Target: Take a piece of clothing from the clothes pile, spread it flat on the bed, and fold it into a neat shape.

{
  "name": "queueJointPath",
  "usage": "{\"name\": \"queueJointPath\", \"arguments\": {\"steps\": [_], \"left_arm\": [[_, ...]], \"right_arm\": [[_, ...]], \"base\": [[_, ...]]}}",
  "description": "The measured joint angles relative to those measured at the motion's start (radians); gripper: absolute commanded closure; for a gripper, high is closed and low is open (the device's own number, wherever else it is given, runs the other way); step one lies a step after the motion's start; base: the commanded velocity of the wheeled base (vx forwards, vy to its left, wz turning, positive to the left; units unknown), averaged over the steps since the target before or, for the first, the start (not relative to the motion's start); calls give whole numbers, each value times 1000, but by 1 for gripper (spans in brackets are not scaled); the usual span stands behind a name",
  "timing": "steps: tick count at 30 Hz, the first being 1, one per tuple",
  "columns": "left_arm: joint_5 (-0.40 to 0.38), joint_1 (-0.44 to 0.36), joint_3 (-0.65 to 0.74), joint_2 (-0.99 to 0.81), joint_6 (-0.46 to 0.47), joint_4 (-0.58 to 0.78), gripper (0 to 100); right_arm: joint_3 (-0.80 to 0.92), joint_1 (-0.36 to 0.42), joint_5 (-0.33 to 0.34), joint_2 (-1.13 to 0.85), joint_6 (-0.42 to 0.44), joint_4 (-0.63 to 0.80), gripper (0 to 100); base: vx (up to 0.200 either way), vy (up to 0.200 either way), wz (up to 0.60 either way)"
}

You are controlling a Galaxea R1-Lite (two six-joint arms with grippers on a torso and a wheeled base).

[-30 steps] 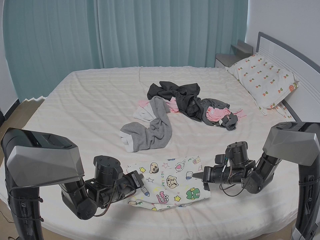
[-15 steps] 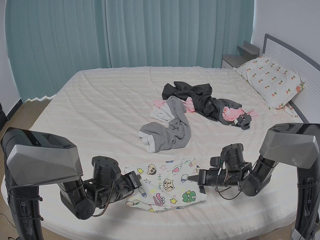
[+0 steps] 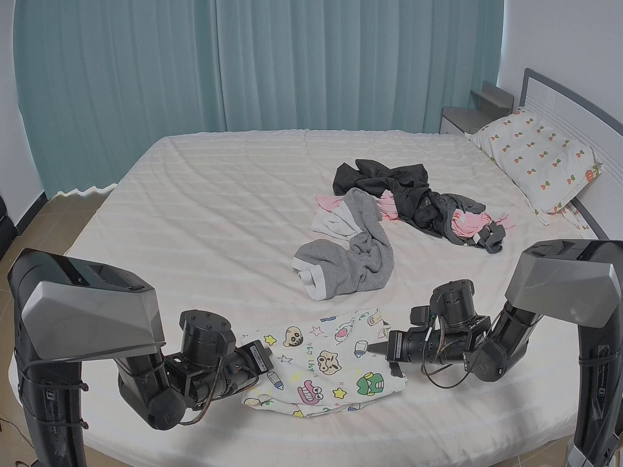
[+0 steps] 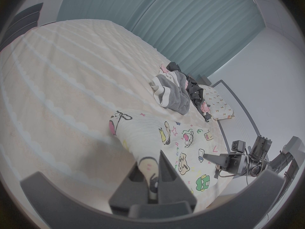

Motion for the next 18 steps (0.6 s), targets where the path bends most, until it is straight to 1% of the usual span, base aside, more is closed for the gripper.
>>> {"name": "queueJointPath", "arguments": {"steps": [3,4,5,9,13,16,18], "left_arm": [[1,1,6,8,0,4,100],[0,1,8,10,0,4,100],[0,1,12,12,0,5,0],[0,4,27,18,1,5,0],[1,13,50,21,3,5,0],[1,17,76,21,14,4,0],[3,19,95,22,39,5,0]], "right_arm": [[1,0,0,1,0,3,100],[2,0,0,1,0,6,0],[2,0,-1,1,-1,13,0],[4,1,-3,-1,-2,61,0],[7,-3,-19,-9,-21,101,0],[11,-7,-39,-13,-59,109,0],[16,-10,-52,-15,-98,117,0]], "base": [[0,0,0],[0,0,0],[0,0,0],[0,0,0],[0,0,0],[0,0,0],[0,0,0]]}}
